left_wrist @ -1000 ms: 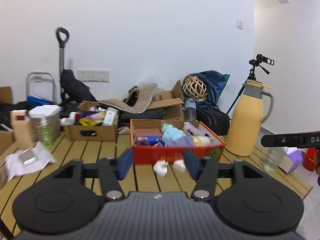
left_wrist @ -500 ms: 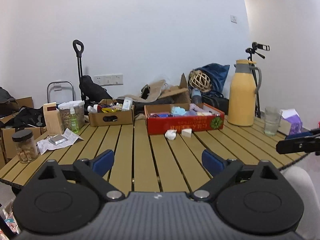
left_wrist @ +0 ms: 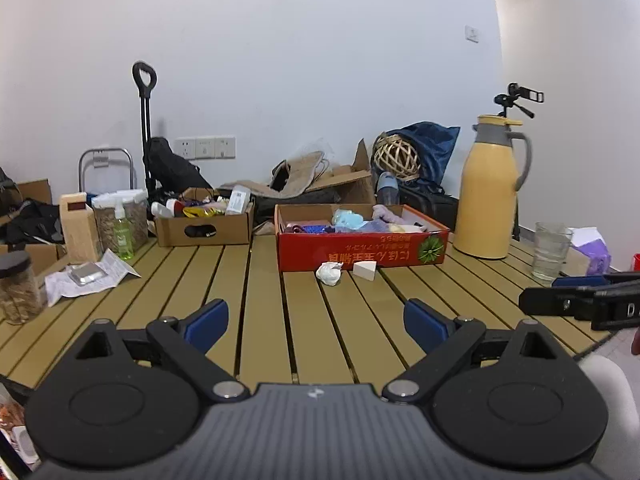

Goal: Organize soft objects
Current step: 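Move both grippers back toward the white items on the table, then close the right gripper on the white triangular sponge while the left grips the white cloth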

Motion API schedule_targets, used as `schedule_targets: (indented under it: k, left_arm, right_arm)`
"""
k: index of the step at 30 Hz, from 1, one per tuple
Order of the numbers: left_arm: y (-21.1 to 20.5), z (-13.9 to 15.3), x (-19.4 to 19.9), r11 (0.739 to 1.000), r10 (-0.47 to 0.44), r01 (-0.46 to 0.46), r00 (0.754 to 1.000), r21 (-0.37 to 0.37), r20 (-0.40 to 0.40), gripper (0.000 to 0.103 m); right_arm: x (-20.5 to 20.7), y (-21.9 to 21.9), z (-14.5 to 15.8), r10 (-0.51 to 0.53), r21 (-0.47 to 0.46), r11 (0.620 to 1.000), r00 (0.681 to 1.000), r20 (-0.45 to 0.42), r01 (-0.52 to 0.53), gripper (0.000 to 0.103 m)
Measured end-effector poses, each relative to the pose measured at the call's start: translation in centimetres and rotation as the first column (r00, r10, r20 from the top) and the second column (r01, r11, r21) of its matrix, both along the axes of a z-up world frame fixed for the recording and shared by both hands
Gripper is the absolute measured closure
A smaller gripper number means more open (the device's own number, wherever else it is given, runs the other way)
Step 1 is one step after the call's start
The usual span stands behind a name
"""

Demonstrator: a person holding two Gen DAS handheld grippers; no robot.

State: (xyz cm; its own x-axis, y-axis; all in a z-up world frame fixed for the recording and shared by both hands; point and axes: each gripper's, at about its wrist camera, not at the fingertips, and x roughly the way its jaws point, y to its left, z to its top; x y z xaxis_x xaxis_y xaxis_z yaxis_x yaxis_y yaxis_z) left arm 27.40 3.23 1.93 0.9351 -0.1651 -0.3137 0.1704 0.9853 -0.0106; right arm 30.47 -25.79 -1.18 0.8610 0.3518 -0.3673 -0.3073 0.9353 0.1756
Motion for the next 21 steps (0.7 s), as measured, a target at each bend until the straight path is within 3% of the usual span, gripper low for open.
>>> schedule_targets:
  k: [6,9,14,21]
  left_arm:
    - [-0.7,-2.0,6.6,1.0,0.014,-0.015,0.999,-0.024,-0.053,0.009]
    - [-1.3,-3.0,10.8,0.999,0.0,-0.003,0.995,-0.034,-0.097,0.015]
    - [-2.2,-4.6,18.2,0.999,-0.013,0.005,0.982,-0.042,-0.19,0.028]
    - [-3.9,-6.5,27.8,0.998,-0.063,0.057,0.958,-0.031,-0.281,0.035]
  right_arm:
    - [6.4,1.0,-1.7,-0.02,-0.056,0.998,1.0,-0.014,0.019,0.023]
    - [10.3,1.3,-2.4,-0.018,-0.076,0.997,0.999,-0.032,0.015,0.023]
    - [17.2,2.1,-4.0,0.001,-0.11,0.994,0.996,-0.086,-0.011,0.032]
    - [26.5,3.3,-5.9,0.022,-0.136,0.99,0.988,-0.155,-0.044,0.043]
